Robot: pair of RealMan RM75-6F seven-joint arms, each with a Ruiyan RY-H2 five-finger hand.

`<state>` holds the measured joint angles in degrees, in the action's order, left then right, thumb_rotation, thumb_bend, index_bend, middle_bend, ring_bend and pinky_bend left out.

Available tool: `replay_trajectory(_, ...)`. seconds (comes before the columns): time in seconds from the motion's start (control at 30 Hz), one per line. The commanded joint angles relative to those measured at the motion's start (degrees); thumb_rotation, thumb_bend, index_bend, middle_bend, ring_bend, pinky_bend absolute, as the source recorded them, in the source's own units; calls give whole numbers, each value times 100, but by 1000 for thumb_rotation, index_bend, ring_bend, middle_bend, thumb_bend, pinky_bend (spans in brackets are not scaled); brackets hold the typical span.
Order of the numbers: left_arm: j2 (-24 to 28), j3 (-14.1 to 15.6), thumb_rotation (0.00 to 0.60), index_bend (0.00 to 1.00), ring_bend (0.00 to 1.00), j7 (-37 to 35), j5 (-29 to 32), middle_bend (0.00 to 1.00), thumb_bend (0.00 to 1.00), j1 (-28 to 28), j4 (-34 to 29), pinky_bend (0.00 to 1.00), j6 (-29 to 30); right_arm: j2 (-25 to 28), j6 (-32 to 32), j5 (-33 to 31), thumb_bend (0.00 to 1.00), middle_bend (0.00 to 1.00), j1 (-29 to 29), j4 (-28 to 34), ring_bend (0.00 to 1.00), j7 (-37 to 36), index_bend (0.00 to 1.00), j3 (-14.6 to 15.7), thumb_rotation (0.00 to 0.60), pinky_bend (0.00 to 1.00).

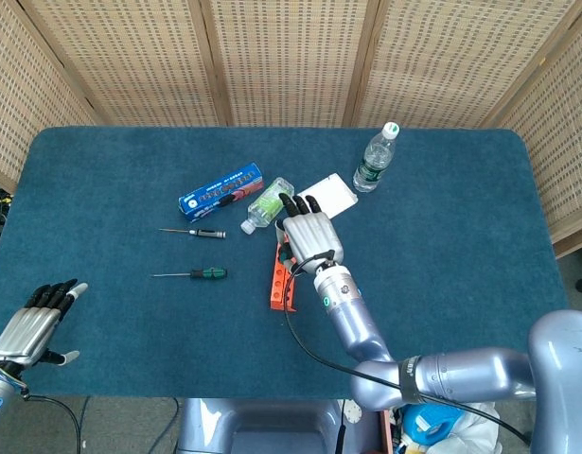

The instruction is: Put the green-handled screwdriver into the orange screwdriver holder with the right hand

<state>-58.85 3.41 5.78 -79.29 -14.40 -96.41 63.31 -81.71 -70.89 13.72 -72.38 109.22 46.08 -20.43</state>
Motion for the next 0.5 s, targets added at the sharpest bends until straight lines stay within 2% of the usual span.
replay_trajectory(0.03, -1, 5, 600, 34, 0, 3, 3, 0, 56, -2, 0, 0, -9, -14, 14, 22, 264, 11, 9, -18, 0, -13, 617, 5, 600, 0)
replay_trajectory(0.17, -10, 11, 600, 34, 0, 20, -4, 0, 56, -8, -2, 0, -16, -50, 52, 44, 264, 11, 24, -60, 0, -40, 592, 21, 600, 0)
replay_trajectory(0.5, -18, 18, 600, 34, 0, 16, -17, 0, 56, -9, 9, 0, -9, -47, 218, -52, 260, 0, 53, -119, 0, -64, 437, 51, 600, 0)
